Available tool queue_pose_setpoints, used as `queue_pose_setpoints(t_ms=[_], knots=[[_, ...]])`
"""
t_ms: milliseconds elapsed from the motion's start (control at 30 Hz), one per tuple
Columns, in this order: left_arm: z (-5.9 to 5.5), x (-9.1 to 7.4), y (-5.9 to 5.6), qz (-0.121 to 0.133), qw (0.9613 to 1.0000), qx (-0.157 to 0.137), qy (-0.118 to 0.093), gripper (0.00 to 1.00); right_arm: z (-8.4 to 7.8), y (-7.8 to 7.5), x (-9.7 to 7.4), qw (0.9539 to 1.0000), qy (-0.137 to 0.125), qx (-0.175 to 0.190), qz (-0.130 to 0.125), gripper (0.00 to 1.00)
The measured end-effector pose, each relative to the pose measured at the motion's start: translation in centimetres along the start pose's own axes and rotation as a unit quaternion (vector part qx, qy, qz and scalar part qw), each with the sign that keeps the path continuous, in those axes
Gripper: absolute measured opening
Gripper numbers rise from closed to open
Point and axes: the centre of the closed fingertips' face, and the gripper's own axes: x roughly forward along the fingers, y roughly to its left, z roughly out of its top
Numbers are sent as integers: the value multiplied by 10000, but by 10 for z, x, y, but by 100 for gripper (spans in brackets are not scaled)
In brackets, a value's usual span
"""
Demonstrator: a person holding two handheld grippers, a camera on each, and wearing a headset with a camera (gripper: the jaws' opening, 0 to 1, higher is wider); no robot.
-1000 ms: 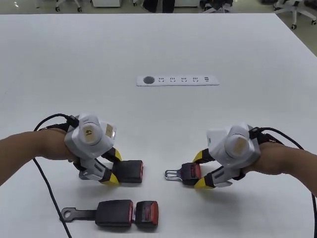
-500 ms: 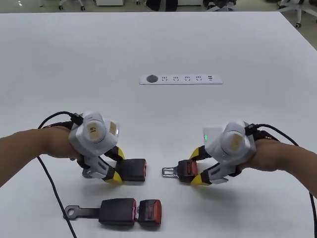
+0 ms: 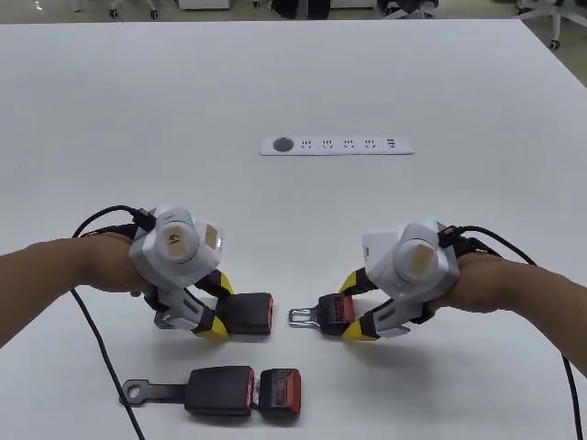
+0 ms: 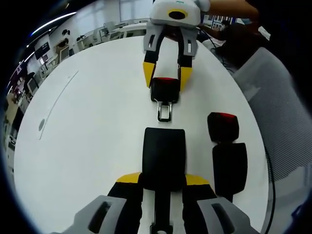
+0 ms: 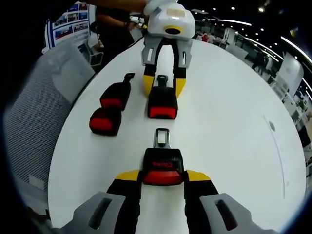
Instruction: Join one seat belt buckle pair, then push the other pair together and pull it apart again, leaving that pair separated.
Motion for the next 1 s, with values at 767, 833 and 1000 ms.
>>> queue_pose_setpoints(t_ms=[767, 833, 1000], knots=[[1, 1, -1, 1, 10000, -28, 10, 32, 18, 0, 17, 9999, -51, -5, 127, 31], [1, 1, -1, 2, 10000, -34, 5, 32, 20, 1, 19, 9999, -50, -13, 135, 31], [0, 1, 1, -2, 10000, -31, 4, 31, 23, 2, 21, 9999, -45, -41, 141, 31]])
